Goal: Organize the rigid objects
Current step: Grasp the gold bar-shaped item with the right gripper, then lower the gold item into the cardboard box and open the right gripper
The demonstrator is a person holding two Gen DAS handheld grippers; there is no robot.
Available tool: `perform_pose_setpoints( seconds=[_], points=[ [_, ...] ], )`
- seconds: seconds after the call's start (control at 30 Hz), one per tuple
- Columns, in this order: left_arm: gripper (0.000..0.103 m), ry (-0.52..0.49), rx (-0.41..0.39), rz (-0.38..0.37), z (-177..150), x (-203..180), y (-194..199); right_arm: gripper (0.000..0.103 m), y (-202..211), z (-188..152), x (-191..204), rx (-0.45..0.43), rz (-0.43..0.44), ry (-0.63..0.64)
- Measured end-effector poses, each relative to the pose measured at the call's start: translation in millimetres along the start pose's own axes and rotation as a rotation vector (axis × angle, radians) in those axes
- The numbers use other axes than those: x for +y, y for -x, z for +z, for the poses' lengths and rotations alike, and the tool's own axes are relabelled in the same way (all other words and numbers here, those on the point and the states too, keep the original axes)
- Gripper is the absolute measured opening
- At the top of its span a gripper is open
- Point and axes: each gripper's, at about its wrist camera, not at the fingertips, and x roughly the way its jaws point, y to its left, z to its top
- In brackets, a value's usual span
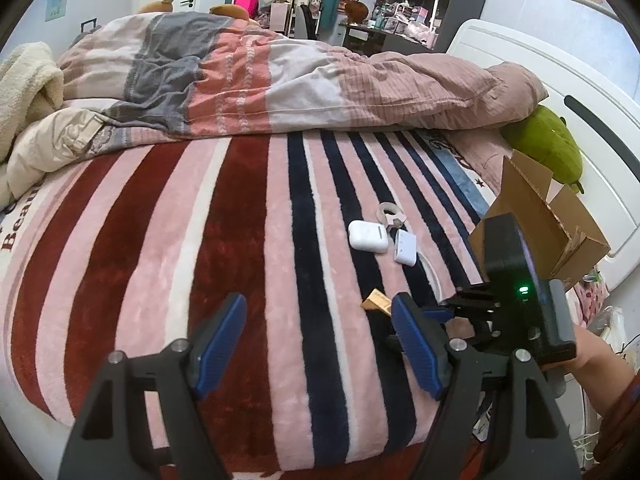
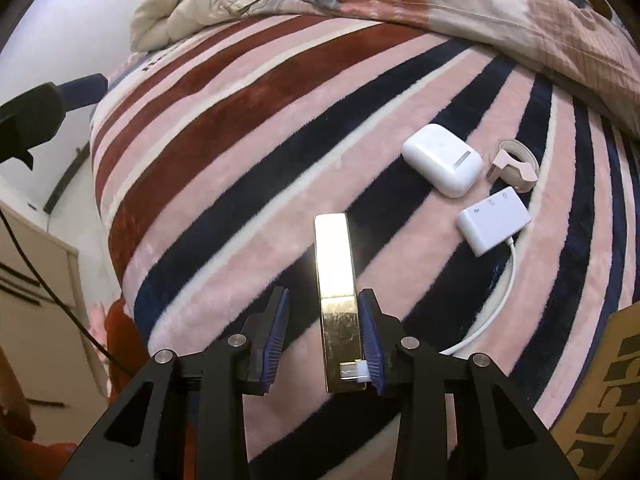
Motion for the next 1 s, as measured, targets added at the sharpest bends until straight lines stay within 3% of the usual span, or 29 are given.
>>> perform_pose_setpoints(
  seconds=[0.2,0.3,0.4,0.53,0.67,0.9,1.0],
  points=[
    [0.072,0.001,0.010,0.006,-0.7,-1.5,0.9,0.032,3.5,-14.2,-2.1,-0.013,0.068,-0.023],
    [0.072,0.000,0.016,0.002,0.9,-6.1,0.1,0.014,2.1,-14.8,-6.9,-0.050,0.015,-0.042],
    [0.072,-0.001,0.027,-0.016,4.2,-10.5,-1.5,0.013,7.2,-10.0,1.9,-0.082,-0.016,-0.014],
    [0.072,-0.004,0.011,-0.056,18.2,-24.6,2.7,0.013,50.0,-1.3,18.0,-0.203,0.013,0.054],
    [0.071,-0.050,-0.041,-0.142,44.0,-55.6,12.3,0.013,110.1,2.6,19.9,-0.331,0.056,0.087],
    [0.036,-0.183,-0.048,-0.314,100.2,-147.3,-3.9,0.013,188.9,-19.3,-16.1,-0.482,0.055,0.041],
    [0.033,-0.250,-0.028,-0.362,114.2,-195.8,-20.7,0.013,210.6,-41.8,-49.0,-0.510,0.047,-0.028]
  ],
)
